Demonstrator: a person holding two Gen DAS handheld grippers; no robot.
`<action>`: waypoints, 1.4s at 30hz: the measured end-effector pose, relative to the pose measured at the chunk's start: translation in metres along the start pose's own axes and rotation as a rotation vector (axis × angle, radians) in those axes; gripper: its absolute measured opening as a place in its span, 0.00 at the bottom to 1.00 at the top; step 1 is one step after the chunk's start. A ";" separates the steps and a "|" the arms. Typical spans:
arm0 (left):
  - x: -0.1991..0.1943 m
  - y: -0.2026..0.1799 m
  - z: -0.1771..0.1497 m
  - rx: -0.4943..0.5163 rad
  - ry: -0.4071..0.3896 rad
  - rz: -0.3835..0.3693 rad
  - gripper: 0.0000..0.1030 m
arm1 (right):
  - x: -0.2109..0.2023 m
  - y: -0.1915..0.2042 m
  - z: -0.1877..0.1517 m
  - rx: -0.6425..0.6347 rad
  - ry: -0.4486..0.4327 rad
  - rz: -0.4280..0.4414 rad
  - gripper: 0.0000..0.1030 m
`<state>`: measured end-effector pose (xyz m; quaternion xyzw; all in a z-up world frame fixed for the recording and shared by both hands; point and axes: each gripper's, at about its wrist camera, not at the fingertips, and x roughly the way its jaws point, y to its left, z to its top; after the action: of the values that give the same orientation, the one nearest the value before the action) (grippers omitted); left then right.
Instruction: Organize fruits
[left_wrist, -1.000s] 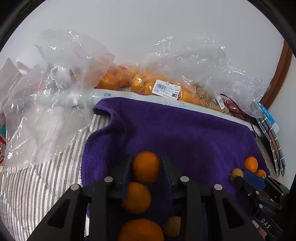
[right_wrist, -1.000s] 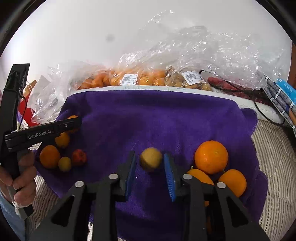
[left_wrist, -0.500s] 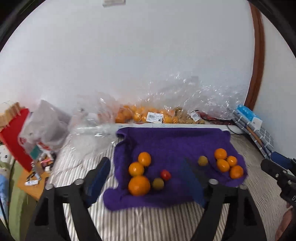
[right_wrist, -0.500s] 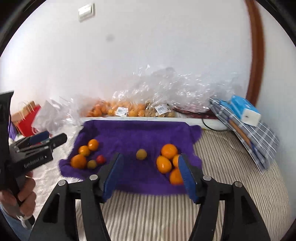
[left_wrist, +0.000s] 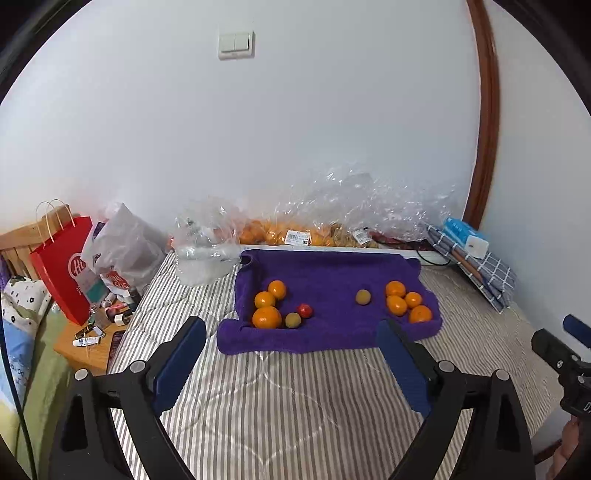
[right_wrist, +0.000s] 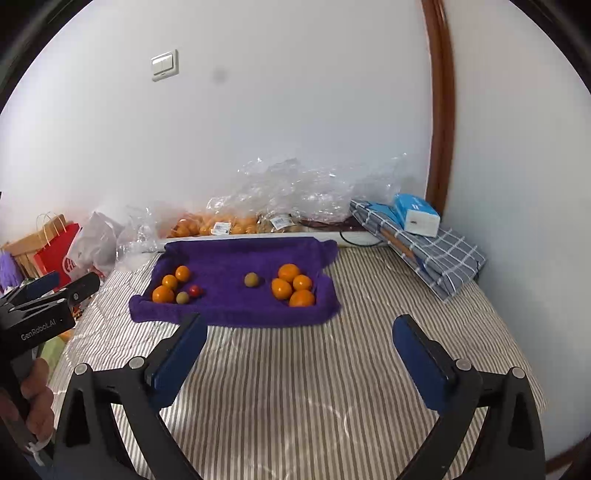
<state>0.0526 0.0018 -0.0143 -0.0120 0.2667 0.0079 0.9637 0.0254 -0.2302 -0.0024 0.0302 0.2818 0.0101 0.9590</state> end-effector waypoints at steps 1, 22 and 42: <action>-0.004 -0.001 -0.001 -0.001 -0.001 0.001 0.92 | -0.004 -0.001 -0.002 0.009 0.004 0.006 0.97; -0.023 0.001 -0.001 0.001 0.000 0.016 0.92 | -0.024 -0.003 -0.010 0.036 0.000 -0.016 0.97; -0.021 0.002 -0.006 0.004 -0.002 0.030 0.92 | -0.025 -0.002 -0.012 0.054 -0.003 -0.014 0.96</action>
<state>0.0312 0.0037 -0.0088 -0.0061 0.2661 0.0220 0.9637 -0.0018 -0.2326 0.0005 0.0542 0.2806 -0.0045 0.9583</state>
